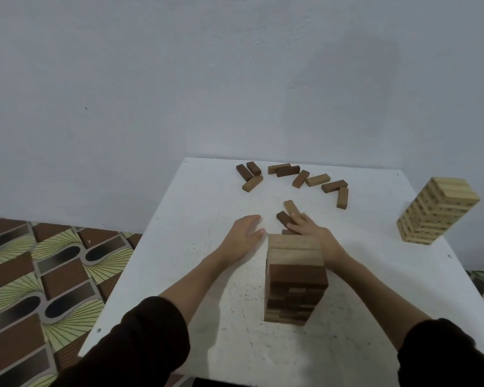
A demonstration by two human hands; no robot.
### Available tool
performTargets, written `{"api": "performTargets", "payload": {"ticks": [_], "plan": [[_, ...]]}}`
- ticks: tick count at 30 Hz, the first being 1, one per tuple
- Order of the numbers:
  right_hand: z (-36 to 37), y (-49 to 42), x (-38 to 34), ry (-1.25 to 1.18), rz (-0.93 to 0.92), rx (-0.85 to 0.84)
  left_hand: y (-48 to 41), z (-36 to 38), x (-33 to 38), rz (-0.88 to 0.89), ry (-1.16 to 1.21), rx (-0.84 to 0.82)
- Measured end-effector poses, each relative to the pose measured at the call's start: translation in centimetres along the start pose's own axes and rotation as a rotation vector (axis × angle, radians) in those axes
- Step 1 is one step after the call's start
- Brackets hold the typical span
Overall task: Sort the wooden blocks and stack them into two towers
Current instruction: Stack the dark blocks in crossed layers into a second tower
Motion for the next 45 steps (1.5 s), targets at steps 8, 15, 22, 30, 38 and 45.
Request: {"api": "performTargets", "payload": {"ticks": [8, 15, 22, 30, 38, 45], "plan": [[-2.8, 0.2, -1.4, -0.130, -0.007, 0.098, -3.1, 0.6, 3.2, 0.249, -0.290, -0.088], [-3.4, 0.7, -1.3, -0.152, -0.106, 0.083, -6.5, 4.6, 4.0, 0.448, -0.609, -0.426], [-5.3, -1.5, 2.4, -0.148, 0.085, 0.134, -6.6, 3.1, 3.4, 0.402, -0.479, -0.307], [-5.0, -3.3, 1.3, -0.142, 0.210, 0.170, -5.7, 1.5, 5.0, 0.400, -0.251, -0.230], [-2.7, -3.4, -1.4, -0.248, 0.182, -0.095, -7.0, -1.1, 3.5, 0.282, -0.469, -0.019], [-1.1, -3.7, -1.0, -0.287, 0.189, -0.190, -6.7, 0.9, 2.0, 0.116, -0.207, -0.157]]}}
Point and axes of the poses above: each hand's wrist, its own y-axis away from the middle knuckle, its own z-axis out of the palm, x = y × z, the point moved 10 cm from there along -y, towards the middle knuckle, and after that the axes turned 15 degrees about z, right-handed, at the moved point
